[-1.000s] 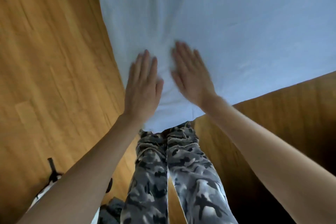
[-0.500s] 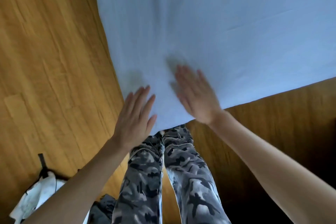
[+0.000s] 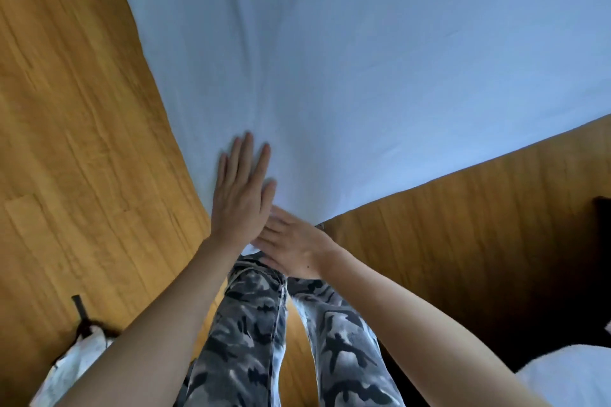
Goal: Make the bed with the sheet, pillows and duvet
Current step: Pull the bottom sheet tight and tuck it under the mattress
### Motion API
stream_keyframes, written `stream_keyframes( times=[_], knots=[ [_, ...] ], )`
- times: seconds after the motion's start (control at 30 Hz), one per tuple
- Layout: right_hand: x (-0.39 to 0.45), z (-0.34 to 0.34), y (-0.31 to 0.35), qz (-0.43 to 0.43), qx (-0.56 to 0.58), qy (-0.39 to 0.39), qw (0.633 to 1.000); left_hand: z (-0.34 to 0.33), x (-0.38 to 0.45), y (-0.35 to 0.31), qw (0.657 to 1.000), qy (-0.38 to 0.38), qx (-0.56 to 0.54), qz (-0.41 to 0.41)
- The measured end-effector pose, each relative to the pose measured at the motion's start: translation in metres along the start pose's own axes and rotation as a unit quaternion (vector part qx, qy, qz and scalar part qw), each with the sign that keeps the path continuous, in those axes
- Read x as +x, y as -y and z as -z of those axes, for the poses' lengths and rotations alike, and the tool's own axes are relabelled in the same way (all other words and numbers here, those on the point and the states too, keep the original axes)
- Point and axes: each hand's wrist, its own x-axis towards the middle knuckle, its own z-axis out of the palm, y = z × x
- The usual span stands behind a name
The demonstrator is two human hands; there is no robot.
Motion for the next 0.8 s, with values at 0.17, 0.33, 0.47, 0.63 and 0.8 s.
stream_keyframes(
  times=[0.17,0.33,0.47,0.63,0.8],
  knots=[
    [-0.049,0.047,0.032,0.003,0.062,0.062,0.996,0.031,-0.083,0.005,0.976,0.206,0.068,0.017],
    [-0.083,0.131,0.031,-0.145,0.075,0.041,0.986,0.124,-0.123,-0.006,0.948,0.285,0.068,0.121],
    [-0.064,0.202,0.033,-0.229,0.075,0.021,0.970,0.201,-0.122,0.006,0.946,0.262,0.023,0.192],
    [0.010,0.271,0.053,-0.303,0.067,-0.014,0.951,0.285,-0.107,0.064,0.952,0.175,-0.075,0.240],
    [0.123,0.329,0.092,-0.348,0.115,-0.049,0.929,0.376,-0.101,0.168,0.960,0.143,-0.075,0.228]
  ],
)
